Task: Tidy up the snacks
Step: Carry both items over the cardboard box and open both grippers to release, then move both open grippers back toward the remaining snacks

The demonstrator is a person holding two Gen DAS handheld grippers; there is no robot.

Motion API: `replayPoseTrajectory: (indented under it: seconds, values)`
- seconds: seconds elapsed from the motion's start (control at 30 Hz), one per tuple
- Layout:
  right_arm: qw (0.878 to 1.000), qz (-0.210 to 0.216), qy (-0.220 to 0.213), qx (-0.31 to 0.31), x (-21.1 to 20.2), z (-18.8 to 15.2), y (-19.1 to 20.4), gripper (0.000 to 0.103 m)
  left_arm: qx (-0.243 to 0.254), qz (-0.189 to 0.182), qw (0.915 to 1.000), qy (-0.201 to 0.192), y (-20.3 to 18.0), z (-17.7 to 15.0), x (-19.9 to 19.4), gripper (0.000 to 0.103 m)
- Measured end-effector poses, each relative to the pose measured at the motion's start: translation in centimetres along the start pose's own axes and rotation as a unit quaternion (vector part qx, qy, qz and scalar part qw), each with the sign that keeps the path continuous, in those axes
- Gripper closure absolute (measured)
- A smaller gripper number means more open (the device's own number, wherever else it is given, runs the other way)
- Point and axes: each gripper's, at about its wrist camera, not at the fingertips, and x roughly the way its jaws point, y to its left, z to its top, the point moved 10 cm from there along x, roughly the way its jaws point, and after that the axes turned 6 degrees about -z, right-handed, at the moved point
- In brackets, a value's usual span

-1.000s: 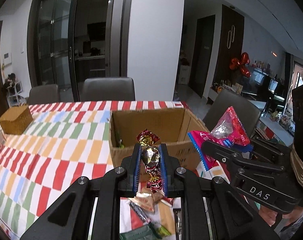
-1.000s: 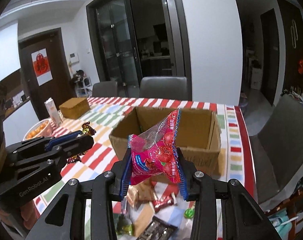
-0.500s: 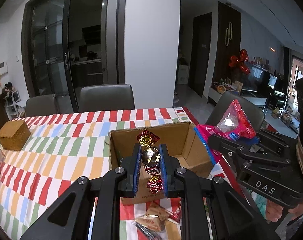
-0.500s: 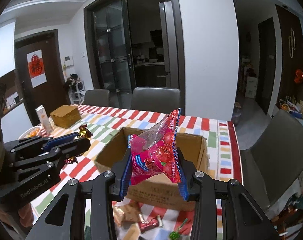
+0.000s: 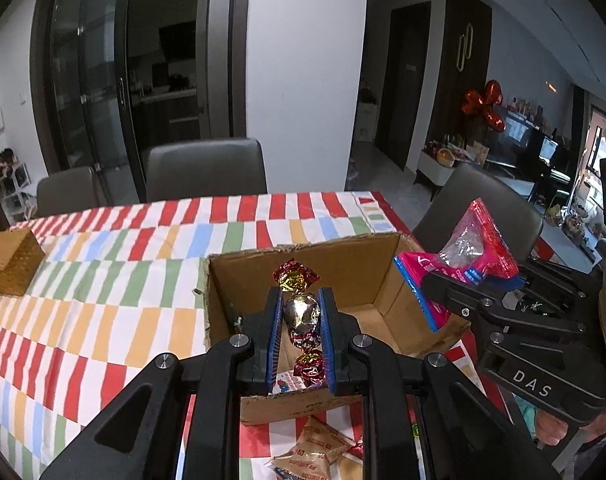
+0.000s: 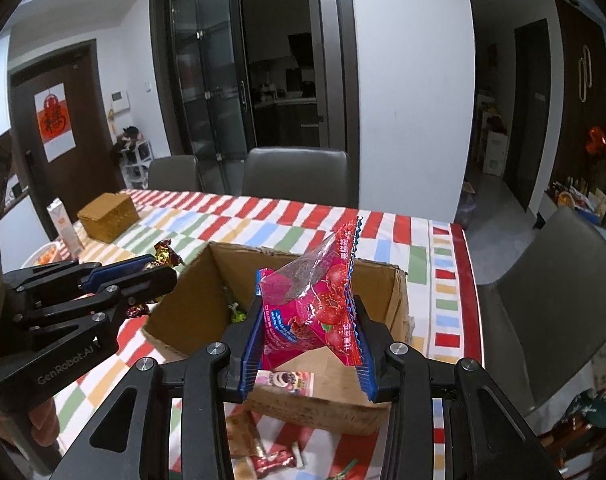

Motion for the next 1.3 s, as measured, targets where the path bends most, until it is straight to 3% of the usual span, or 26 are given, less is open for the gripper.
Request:
replayPoseTrajectory:
  seconds: [0.17,0.23,0.27,0.3,0.5,0.87,1.3]
  values:
    - [1.0,-0.004,0.018,-0.007,1.5,-0.3,-0.1,0.063,0.006,0.006,0.9999,0.012,0.2,0.2,1.2,0.083]
    - [1.0,-0.007,0.018,-0.006,1.9,-0.1,-0.2,0.059,0.016,0.022,0.9996,0.011,0.4,0.3,1.3,0.066]
    - [1.0,-0.005,0.019,-0.004,2.0,-0.1,-0.3,0.046,0.019,0.033,0.9993,0.008,0.7,0.3,1.2,0.056]
    - [1.0,-0.009,0.019,0.002,2.0,-0.1,-0.5,0.034,0.022,0.043,0.9989,0.001,0.8,0.2,0.8,0.054]
    - [1.0,-0.03,0.001,0.002,0.2,-0.6,-0.9,0.032,0.015,0.042,0.999,-0.009,0.8,-0.5,-1.3,0.046]
    - [0.999,-0.039,-0.037,-0.009,-4.1,-2.0,-0.9,0.032,0.033,0.025,0.9988,-0.027,-2.2,-2.1,-4.6,0.045]
    - [0.999,-0.038,-0.018,-0.002,-6.2,-6.8,-2.4,0.032,0.071,-0.001,0.9975,-0.001,-5.6,-7.1,-4.6,0.045]
